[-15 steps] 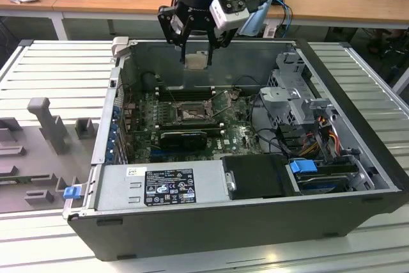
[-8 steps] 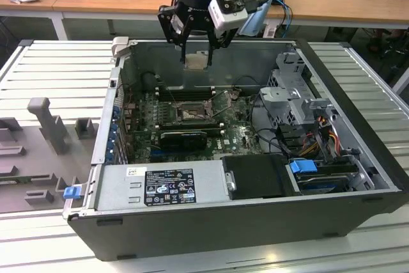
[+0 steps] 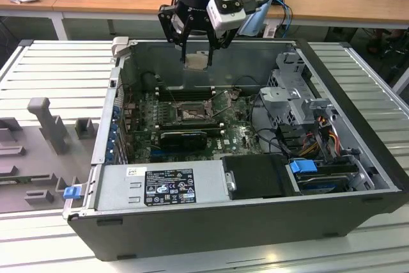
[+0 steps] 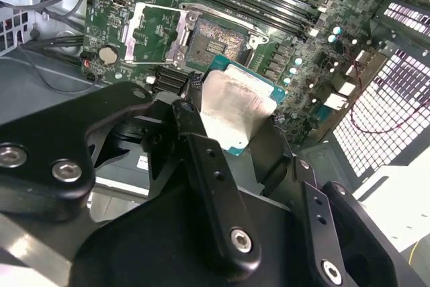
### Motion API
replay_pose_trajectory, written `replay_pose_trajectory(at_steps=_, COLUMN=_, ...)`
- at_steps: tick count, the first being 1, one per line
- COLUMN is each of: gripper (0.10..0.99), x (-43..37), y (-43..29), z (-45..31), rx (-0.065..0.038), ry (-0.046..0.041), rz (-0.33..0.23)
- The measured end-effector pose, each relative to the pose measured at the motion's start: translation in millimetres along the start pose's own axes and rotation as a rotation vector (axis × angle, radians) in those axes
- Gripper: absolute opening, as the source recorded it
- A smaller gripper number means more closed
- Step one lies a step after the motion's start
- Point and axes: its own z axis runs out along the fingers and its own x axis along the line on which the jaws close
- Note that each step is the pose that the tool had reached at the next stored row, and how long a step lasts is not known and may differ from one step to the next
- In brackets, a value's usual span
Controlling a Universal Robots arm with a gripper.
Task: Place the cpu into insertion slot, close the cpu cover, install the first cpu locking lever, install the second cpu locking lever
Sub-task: 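Place the cpu into insertion slot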
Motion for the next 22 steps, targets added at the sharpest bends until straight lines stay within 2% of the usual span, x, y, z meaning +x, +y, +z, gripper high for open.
replay_pose_trajectory(at_steps=22, gripper=0.525, x=0.0, y=0.0, z=0.0, rx=-0.002, ry=-0.0079, rz=0.089)
